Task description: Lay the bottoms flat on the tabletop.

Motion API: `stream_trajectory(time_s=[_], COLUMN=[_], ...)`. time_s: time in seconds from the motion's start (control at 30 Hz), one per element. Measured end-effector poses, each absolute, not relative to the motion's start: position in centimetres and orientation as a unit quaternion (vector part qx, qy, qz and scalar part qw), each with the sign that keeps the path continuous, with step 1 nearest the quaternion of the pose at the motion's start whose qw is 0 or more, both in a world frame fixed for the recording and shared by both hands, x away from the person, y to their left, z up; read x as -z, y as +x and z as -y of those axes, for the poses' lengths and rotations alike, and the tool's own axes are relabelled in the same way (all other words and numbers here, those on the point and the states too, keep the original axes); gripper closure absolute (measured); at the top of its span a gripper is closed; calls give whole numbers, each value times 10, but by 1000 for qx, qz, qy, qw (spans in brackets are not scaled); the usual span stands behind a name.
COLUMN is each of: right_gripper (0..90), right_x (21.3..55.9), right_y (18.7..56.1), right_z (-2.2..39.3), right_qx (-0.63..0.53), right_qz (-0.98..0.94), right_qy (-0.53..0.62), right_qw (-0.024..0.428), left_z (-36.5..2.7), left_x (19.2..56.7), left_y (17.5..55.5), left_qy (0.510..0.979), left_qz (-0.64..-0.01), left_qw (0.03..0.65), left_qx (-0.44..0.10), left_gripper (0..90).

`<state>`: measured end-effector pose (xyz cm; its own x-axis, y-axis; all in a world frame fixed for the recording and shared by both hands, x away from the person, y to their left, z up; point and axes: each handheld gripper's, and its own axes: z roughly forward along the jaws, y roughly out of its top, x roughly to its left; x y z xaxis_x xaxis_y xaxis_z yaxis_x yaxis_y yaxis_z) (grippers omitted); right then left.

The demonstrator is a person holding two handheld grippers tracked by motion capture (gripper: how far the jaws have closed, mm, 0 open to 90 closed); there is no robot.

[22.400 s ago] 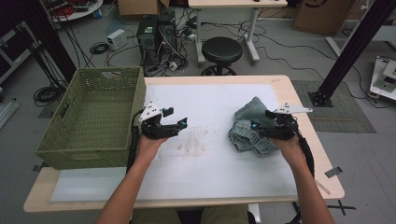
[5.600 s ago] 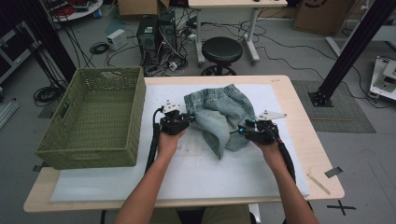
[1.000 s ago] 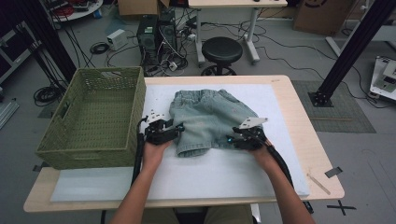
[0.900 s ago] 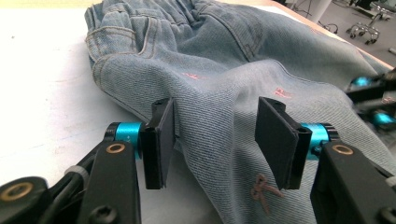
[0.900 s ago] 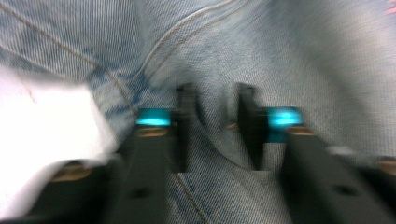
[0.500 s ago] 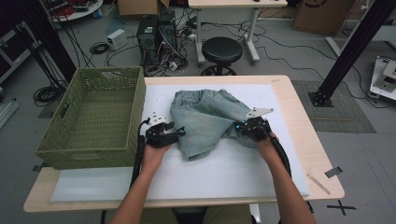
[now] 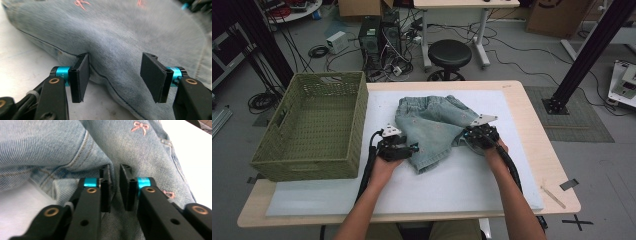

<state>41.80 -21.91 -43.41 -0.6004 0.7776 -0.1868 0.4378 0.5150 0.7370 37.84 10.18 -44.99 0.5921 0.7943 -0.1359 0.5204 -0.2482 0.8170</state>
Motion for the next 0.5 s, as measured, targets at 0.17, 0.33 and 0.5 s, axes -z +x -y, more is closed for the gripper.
stream_trajectory(time_s=[0.17, 0.33, 0.5], right_gripper=[683, 671, 673], right_x=[424, 420, 420], right_y=[403, 380, 362], right_z=[222, 231, 233], right_qx=[-371, -412, -420], right_qz=[-828, -833, -849], right_qy=[350, 311, 275], right_qw=[232, 197, 167], left_z=[-90, -98, -112], left_x=[450, 445, 436], left_y=[376, 374, 377], left_qy=[800, 788, 766], left_qz=[-404, -403, -416], left_qw=[398, 415, 441], left_qx=[-196, -209, -216], left_gripper=[760, 866, 867])
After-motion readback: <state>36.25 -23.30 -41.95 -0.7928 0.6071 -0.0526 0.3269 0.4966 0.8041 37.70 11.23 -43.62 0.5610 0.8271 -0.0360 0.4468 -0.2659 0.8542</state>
